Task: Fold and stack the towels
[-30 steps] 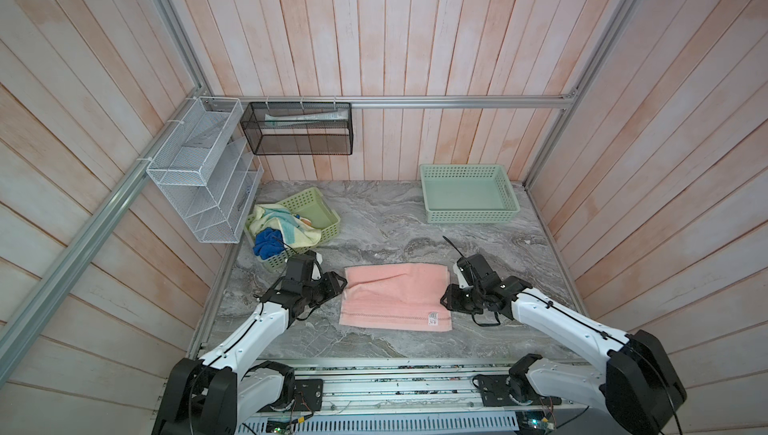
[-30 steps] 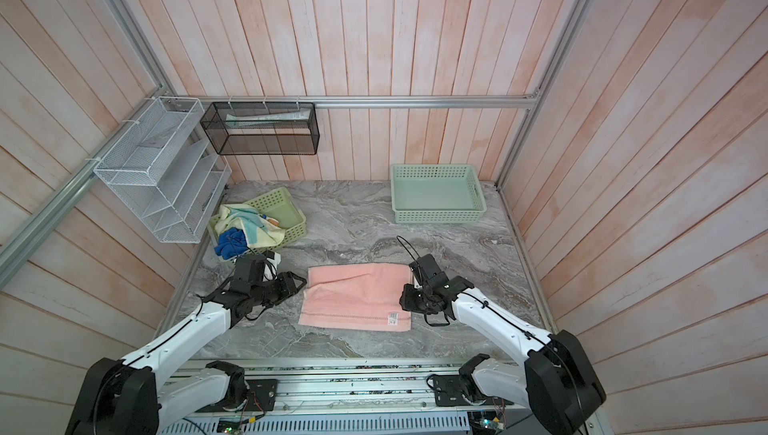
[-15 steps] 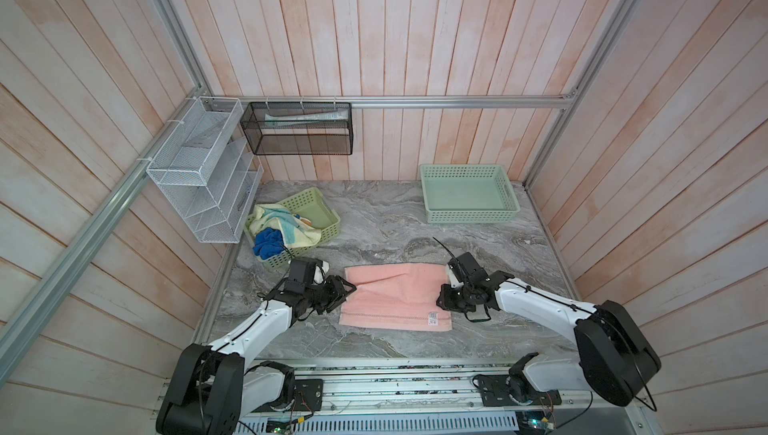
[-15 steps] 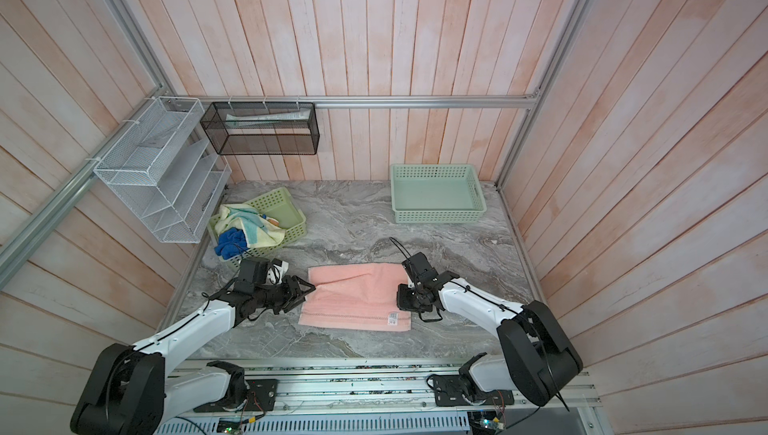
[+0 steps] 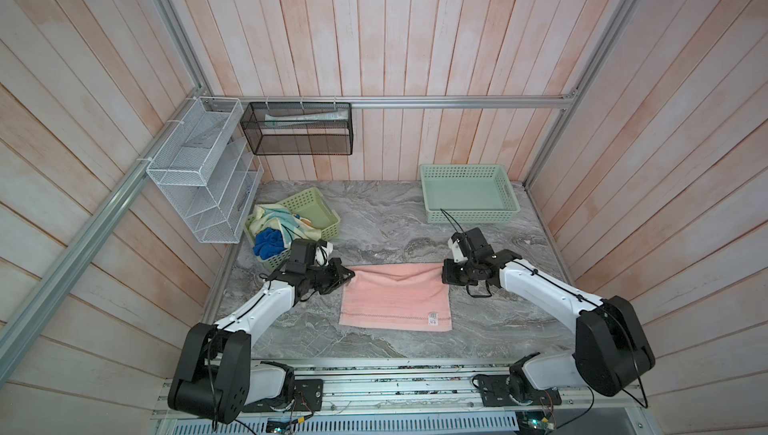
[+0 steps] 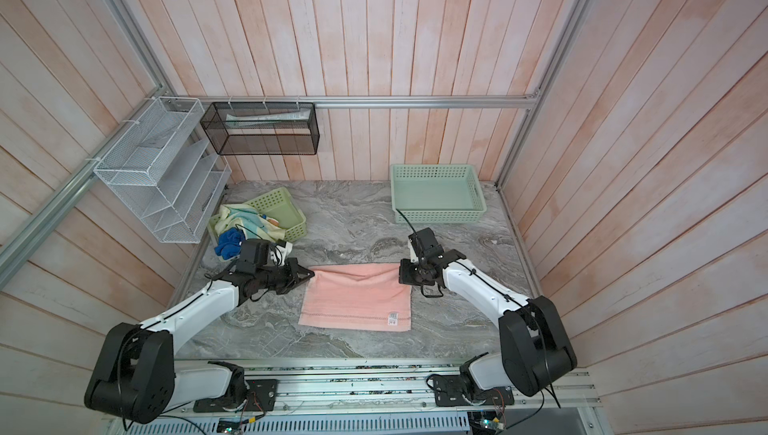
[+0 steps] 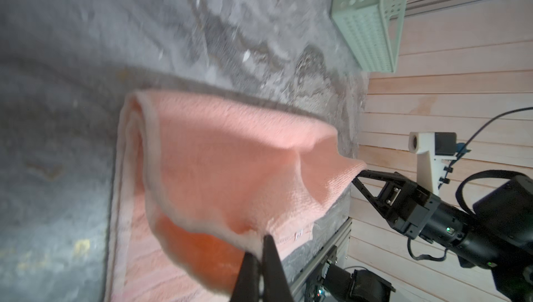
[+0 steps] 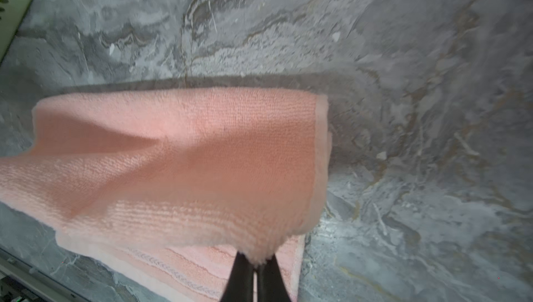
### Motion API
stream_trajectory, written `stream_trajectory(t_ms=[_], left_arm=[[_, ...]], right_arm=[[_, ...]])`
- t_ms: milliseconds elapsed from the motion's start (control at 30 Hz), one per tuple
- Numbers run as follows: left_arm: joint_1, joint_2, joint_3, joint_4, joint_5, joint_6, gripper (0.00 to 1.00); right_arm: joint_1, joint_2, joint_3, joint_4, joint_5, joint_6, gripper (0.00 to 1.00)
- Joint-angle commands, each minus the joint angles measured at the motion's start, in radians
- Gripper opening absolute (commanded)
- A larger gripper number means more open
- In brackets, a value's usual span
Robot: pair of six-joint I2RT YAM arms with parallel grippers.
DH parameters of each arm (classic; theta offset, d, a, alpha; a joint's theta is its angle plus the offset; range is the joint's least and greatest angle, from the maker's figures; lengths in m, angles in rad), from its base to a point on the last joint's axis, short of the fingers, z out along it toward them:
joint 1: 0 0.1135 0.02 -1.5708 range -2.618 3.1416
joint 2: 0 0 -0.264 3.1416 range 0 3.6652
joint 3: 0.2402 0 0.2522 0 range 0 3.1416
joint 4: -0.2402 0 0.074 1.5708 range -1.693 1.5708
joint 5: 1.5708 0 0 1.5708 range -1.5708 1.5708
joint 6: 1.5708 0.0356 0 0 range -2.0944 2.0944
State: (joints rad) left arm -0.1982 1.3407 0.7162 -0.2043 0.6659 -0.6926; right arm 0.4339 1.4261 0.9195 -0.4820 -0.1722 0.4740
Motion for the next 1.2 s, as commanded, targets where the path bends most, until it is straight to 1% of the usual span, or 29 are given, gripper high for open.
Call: stream_trajectory(t_ms=[0,100,233,400,500,633,733,833,933,1067,1167], left_arm=[[0.036,0.042,0.101,-0.074,0.071,0.175,0.0],[0.055,0.083,0.211,-0.128,0.077,0.266,0.0],[0.071,0.174,0.365,-0.215,0.073,0.369,0.0],[0.074,0.264,0.497,-0.224,0.087,0.406,0.0],[0.075,0.274,0.518,-0.239,0.083,0.417,0.0],[0.087,0.248,0.48,-0.254,0.064,0.439,0.0],[0.095,0.205,0.407,-0.231,0.072,0.45,0.0],[0.097,0.15,0.316,-0.221,0.077,0.443,0.0],[0.097,0.092,0.223,-0.233,0.075,0.389,0.0],[0.097,0.019,0.086,-0.236,0.054,0.259,0.0],[0.097,-0.002,0.019,-0.26,0.026,0.208,0.0]], right_arm=[[-0.053,0.029,0.108,-0.105,-0.035,-0.099,0.0],[-0.093,0.066,0.211,-0.162,-0.048,-0.156,0.0],[-0.132,0.126,0.303,-0.193,-0.057,-0.219,0.0],[-0.147,0.208,0.405,-0.229,-0.066,-0.261,0.0],[-0.146,0.202,0.406,-0.234,-0.099,-0.248,0.0],[-0.143,0.139,0.34,-0.212,-0.128,-0.209,0.0],[-0.136,0.08,0.259,-0.191,-0.153,-0.163,0.0],[-0.103,0.003,0.141,-0.151,-0.184,-0.097,0.0],[-0.051,-0.062,0.013,-0.113,-0.218,-0.01,0.0],[0.023,-0.144,-0.146,-0.066,-0.231,0.1,0.0],[0.038,-0.185,-0.24,-0.016,-0.249,0.161,0.0]])
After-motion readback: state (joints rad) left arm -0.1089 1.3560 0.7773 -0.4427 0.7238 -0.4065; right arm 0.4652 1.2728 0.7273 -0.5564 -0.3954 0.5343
